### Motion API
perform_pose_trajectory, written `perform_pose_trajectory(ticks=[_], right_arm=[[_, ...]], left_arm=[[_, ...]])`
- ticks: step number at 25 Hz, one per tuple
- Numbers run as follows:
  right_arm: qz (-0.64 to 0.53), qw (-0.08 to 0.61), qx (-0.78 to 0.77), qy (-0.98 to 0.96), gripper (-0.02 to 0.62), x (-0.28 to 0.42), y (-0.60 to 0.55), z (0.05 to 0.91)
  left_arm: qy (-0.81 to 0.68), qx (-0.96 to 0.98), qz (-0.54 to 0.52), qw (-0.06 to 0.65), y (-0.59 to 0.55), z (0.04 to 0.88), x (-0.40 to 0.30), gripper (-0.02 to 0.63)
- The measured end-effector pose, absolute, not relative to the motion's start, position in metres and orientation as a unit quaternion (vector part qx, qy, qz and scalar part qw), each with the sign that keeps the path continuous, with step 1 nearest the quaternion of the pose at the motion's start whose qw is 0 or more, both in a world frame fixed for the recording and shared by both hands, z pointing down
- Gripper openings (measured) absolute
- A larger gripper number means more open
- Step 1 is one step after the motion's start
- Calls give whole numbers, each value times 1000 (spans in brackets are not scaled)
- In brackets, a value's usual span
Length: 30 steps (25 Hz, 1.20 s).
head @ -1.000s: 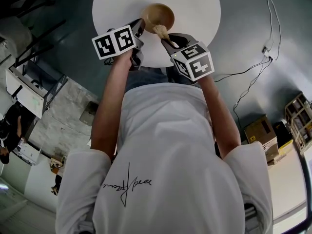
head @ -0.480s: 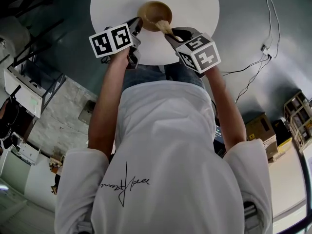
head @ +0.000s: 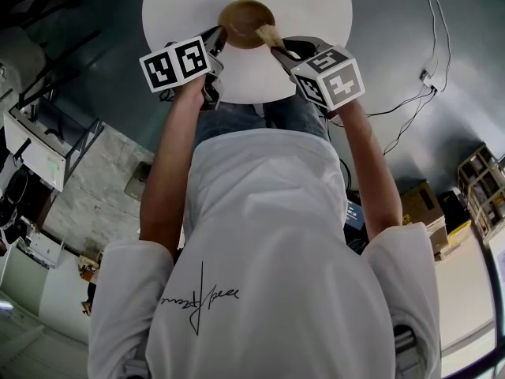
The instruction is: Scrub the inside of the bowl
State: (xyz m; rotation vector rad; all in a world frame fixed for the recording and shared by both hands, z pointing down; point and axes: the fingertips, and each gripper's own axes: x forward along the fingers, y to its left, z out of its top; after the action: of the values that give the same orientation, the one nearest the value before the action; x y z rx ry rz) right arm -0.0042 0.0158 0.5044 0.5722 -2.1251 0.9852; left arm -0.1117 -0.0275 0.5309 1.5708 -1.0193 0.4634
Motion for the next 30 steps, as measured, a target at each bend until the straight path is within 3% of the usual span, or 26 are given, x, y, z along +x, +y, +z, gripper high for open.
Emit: perform_pose_trajectory(ticks=[30], right_arm=[[347,379,218,-829,86,13,-14,505]], left_arm=[[-424,672,207,570,-27,530,-109,17]])
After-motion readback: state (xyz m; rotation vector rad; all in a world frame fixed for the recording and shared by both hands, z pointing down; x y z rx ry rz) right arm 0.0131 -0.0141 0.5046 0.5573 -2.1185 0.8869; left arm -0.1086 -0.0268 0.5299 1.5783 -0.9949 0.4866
